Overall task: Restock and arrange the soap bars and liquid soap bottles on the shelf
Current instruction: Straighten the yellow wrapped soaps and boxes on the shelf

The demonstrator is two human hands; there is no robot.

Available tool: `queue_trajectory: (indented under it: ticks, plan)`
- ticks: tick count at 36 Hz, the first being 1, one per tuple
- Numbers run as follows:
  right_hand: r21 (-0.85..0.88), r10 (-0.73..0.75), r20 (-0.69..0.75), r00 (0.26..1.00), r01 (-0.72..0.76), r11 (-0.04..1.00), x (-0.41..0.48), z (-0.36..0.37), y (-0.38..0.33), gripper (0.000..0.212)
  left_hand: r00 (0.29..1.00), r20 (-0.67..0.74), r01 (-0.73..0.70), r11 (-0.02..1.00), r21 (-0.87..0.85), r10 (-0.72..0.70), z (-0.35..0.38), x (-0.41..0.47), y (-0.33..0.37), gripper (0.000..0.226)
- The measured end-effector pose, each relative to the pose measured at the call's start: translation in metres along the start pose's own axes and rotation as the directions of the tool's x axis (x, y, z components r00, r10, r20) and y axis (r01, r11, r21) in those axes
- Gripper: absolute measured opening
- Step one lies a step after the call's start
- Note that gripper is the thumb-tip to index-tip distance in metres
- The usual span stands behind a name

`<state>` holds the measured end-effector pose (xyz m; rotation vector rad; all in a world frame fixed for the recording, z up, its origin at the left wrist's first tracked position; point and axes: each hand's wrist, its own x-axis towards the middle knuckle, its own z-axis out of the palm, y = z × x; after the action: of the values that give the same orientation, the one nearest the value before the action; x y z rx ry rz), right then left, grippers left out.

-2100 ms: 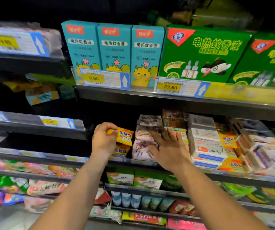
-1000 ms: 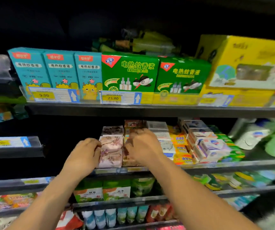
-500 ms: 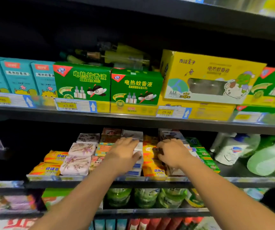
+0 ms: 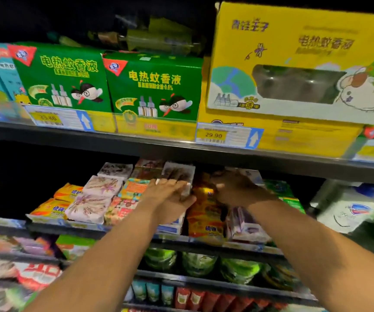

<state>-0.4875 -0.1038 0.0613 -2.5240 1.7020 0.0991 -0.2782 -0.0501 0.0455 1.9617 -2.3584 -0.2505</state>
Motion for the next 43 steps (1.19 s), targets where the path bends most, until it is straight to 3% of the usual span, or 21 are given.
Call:
queue_trajectory:
  ticks: [2,8,13,21,32,36,39,40,43]
  plan:
    - [0.002,-0.051,0.007,0.999,0.051,0.999,0.003,0.012,-0.002,0.032,0.999,0.054,0.007,1.0,0.023,-0.008,-0.002,0.003,-0.001,0.064]
    - [-0.006,-0.024,-0.056,0.998,0.023,1.0,0.009,0.023,0.003,0.056,0.998,0.051,-0.037,0.998,0.057,0.034,-0.005,0.005,-0.003,0.059]
    - [-0.02,-0.022,-0.003,1.0,0.022,1.0,0.005,0.02,0.002,0.065,0.998,0.047,-0.041,0.997,0.064,0.038,-0.001,0.002,-0.002,0.057]
    - [-0.027,-0.004,-0.036,0.999,0.003,1.0,0.001,0.018,-0.002,0.038,0.998,0.061,-0.031,0.995,0.094,0.025,0.0,0.005,-0.002,0.062]
    - [0.322,0.018,-0.219,0.976,0.055,0.945,-0.006,0.01,0.006,0.033,0.998,0.065,-0.033,0.994,0.1,0.027,-0.001,0.004,0.0,0.061]
    - [0.485,0.044,-0.184,0.982,0.052,0.873,-0.011,-0.001,0.009,0.023,0.997,0.076,-0.032,0.994,0.104,0.025,0.0,0.004,-0.001,0.062]
    - [0.682,0.109,-0.12,0.987,0.002,0.732,-0.027,-0.014,0.005,0.057,0.996,0.087,-0.026,0.997,0.078,0.019,-0.002,0.005,-0.002,0.063]
    - [0.699,0.121,-0.116,0.986,-0.005,0.715,-0.031,-0.016,0.004,0.06,0.996,0.089,-0.03,0.997,0.075,0.023,-0.002,0.004,-0.003,0.063]
    - [0.588,0.174,-0.137,0.975,-0.061,0.806,-0.042,-0.018,-0.002,0.046,0.996,0.081,-0.042,0.996,0.078,0.036,-0.006,0.0,-0.001,0.056]
